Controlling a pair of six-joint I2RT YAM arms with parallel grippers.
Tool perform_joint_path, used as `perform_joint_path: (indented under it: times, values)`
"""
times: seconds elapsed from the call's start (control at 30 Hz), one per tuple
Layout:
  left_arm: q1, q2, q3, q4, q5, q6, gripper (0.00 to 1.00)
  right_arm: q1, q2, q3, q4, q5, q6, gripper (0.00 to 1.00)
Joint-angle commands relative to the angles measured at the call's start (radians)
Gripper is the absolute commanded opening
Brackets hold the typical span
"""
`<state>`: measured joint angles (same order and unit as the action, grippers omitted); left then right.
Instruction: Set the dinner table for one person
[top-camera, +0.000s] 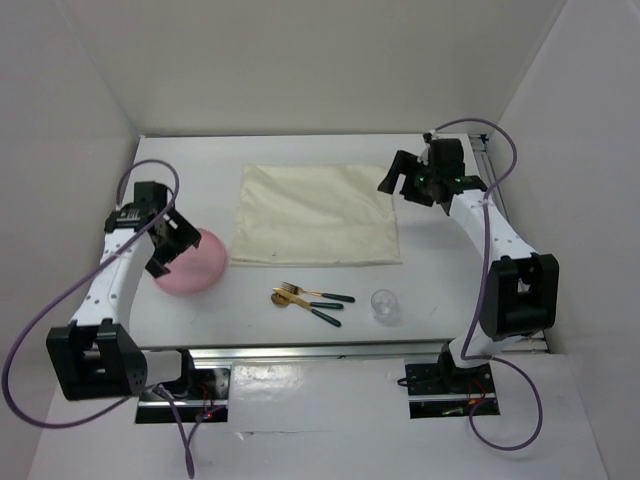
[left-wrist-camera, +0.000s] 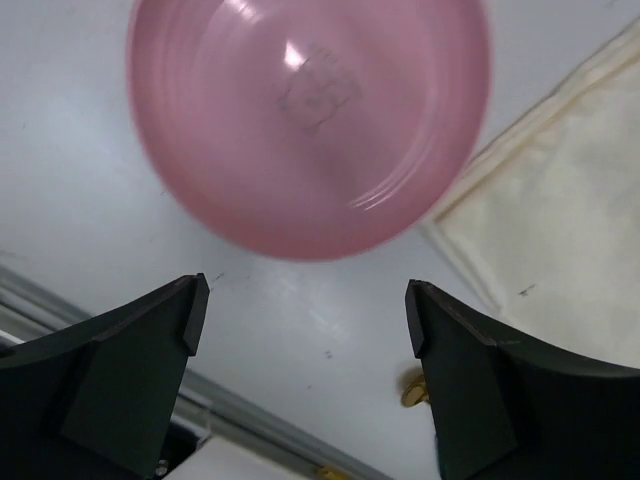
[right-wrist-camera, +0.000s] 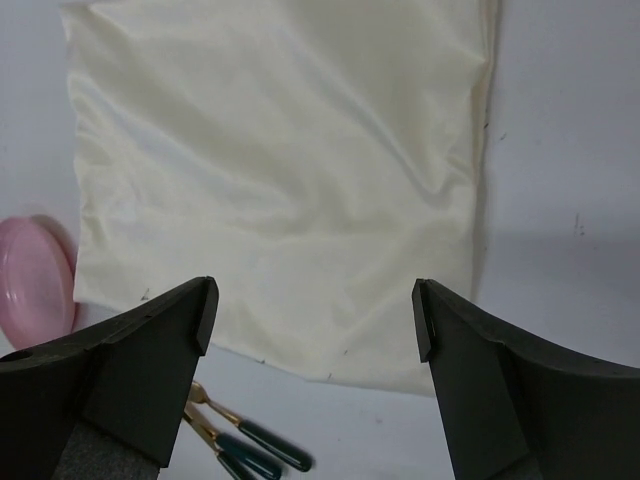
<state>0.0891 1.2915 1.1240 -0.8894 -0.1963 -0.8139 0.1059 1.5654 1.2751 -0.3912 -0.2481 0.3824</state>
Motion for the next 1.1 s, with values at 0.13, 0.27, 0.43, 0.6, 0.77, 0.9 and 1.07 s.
perform_joint_path:
  times: [0.13,0.27,0.43,0.6,0.77,0.9,1.07]
  values:
    - [0.077,-0.115,-0.185,-0.023,0.003,-0.159,0.99,0.054,-0.015,-0.034,-0.025,-0.051,0.000,0.90]
    - [0.130,-0.046,-0.245,0.024,-0.011,-0.186,0.99,0.064,-0.015,-0.045,-0.034,-0.062,-0.010,0.90]
    - [0.158,0.052,-0.311,0.112,-0.037,-0.251,0.99,0.074,-0.015,-0.045,-0.032,-0.071,-0.010,0.83]
    - [0.192,0.123,-0.336,0.197,-0.028,-0.251,0.77,0.074,-0.015,-0.027,-0.032,-0.071,-0.010,0.82]
    - [0.212,0.190,-0.336,0.256,0.006,-0.269,0.54,0.074,-0.015,-0.026,-0.052,-0.053,-0.019,0.81]
    - [0.231,0.210,-0.313,0.244,0.035,-0.269,0.10,0.074,-0.015,-0.017,-0.061,-0.043,-0.019,0.81]
    - [0.232,0.028,-0.224,0.185,0.025,-0.246,0.00,0.074,-0.015,-0.008,-0.061,-0.043,-0.019,0.80]
